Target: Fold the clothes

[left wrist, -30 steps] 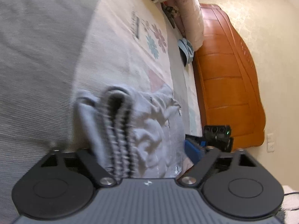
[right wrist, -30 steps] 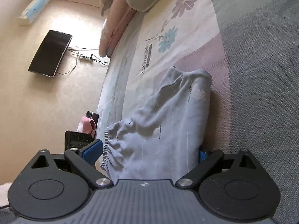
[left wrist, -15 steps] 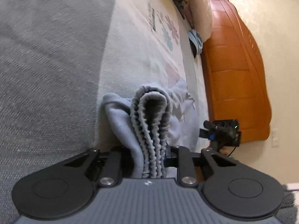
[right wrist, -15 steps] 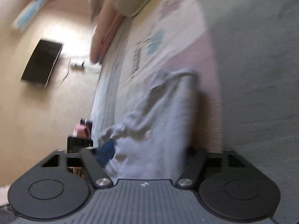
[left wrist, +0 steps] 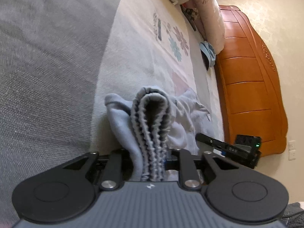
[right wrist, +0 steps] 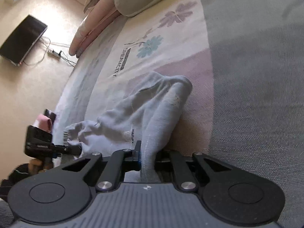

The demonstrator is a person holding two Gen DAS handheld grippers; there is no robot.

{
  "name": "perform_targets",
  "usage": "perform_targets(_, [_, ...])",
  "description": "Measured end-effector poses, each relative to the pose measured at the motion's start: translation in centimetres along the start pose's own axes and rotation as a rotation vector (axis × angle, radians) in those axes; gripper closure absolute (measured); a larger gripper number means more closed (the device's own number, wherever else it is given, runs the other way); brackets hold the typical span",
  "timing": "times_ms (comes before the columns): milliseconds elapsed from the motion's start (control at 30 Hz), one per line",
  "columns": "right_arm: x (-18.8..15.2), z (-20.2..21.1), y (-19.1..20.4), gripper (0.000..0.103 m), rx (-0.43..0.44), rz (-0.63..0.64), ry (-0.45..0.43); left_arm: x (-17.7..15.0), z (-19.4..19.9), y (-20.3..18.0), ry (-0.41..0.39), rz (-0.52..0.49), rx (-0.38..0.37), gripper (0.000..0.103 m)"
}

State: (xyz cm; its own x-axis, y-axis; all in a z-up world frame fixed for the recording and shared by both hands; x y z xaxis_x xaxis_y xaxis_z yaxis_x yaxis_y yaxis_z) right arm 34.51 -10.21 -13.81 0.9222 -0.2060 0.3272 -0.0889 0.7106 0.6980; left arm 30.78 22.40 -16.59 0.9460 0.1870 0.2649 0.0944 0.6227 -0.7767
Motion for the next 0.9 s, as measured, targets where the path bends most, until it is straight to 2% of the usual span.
perform_targets(67, [-0.1, 0.4, 0.9, 0.092, 0.004, 0.019, -0.014, 0.1, 0.4, -1.2, -0.013, -0.046, 0.031, 0.084])
perform_targets(200, [0.3, 1.7, 2.3, 0.092, 0.067, 0.037, -0.043, 0.3, 1.4, -4.6, -0.043, -0.151, 0.013, 0.084])
perform_targets(333, [0.5, 2.7, 3.1, 0.092, 0.111, 0.061, -0.053, 0.6, 1.7, -7.5, -0.070, -0.195, 0.057, 0.084])
perform_targets(500, [1.1, 6.0, 3.3, 0.092, 0.213, 0.089, -0.100, 1.2, 0.5, -13.0, -0.083, -0.274, 0.081, 0.084])
perform_targets(567, [1.3, 7.8, 2.5, 0.092, 0.224, 0.093, -0.129, 1.4, -0.3, -14.8, -0.072, -0.308, 0.096, 0.084])
perform_targets(700, [1.9, 12.0, 0.3, 0.092, 0.232, 0.088, -0.198, 2.6, -4.0, -19.1, -0.026, -0.374, 0.092, 0.084])
perform_targets(900, [2.3, 20.8, -5.9, 0.092, 0.164, 0.020, -0.388, 5.3, -14.1, -27.3, 0.122, -0.529, 0.048, 0.084])
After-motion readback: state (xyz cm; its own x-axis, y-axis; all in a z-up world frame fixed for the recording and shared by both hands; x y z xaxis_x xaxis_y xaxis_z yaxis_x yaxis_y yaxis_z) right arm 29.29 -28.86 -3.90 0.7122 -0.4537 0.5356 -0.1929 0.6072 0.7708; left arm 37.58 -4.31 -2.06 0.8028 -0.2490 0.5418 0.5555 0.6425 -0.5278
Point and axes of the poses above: each gripper's, at about its wrist camera, not at the fingertips, and z roughly against the way its jaws point, y to its left, x to its top, the point moved 8 cm from there along -z, roughly the way its jaws point, and after that the axes turned 6 degrees about -z, right-handed, at the moved point
